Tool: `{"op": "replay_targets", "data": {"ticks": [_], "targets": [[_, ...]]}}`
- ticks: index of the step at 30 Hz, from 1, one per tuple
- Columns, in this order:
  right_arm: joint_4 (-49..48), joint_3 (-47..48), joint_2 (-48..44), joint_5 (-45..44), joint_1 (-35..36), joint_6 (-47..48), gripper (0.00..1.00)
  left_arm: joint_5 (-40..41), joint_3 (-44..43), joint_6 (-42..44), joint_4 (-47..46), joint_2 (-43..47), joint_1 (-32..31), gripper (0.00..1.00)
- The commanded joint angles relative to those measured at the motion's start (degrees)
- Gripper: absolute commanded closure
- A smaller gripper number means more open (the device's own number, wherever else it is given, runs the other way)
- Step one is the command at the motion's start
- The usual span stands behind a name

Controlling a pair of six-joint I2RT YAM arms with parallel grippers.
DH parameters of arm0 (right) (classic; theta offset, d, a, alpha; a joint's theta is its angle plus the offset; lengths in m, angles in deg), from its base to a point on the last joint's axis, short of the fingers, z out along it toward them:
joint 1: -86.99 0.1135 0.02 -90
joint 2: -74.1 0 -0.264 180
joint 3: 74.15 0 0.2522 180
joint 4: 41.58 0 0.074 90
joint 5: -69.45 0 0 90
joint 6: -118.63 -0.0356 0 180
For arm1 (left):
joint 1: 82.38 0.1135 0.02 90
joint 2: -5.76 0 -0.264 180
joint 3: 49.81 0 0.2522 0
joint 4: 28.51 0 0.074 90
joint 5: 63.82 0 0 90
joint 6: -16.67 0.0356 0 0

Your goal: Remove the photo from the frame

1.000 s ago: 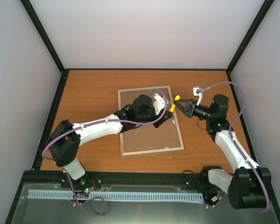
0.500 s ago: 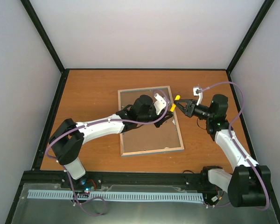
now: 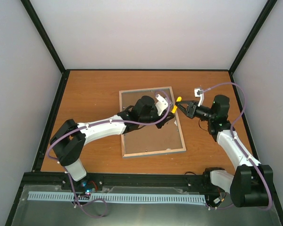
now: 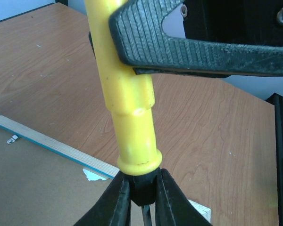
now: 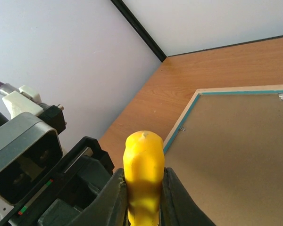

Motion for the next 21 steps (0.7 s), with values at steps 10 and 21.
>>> {"op": "replay_targets", "data": {"ticks": [10, 21], "targets": [[30.6, 15.9, 2.3, 12.2, -1.6, 41.1, 0.13, -0.6, -5.4, 8.5, 19.6, 9.6, -0.6, 0.99], [53.8, 19.0, -0.5, 13.1, -0.3, 68.1, 0.02, -0.6, 8.4, 20.0, 17.7, 17.7, -0.5, 0.99]]}}
